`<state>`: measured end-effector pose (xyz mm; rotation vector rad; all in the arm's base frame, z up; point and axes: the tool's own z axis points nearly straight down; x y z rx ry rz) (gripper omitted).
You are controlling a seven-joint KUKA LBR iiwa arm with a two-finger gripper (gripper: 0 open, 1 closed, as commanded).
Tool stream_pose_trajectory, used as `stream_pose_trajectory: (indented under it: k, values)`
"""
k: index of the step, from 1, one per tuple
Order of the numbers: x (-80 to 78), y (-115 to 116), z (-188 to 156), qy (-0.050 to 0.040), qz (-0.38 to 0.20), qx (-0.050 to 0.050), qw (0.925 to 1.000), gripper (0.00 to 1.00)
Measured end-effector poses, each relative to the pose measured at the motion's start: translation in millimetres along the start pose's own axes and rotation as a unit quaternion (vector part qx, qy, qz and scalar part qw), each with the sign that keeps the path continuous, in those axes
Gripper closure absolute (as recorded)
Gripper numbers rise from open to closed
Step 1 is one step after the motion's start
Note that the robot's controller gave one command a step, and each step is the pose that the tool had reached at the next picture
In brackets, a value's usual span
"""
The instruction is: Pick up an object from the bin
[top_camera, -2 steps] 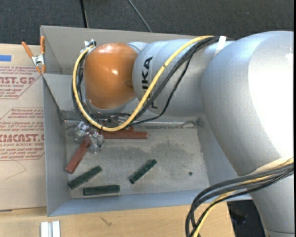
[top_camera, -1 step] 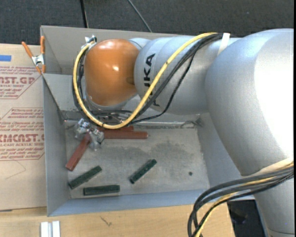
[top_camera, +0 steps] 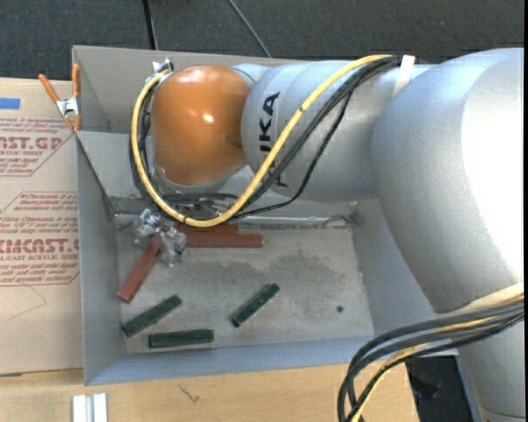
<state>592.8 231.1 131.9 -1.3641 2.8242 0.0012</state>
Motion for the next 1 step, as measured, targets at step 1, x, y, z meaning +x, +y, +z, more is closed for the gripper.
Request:
stream_pose_trajectory:
  k: [1]
  values:
    - [0.3,0.5,-8.4,0.0017,0.0,-0.001,1.0,1.0]
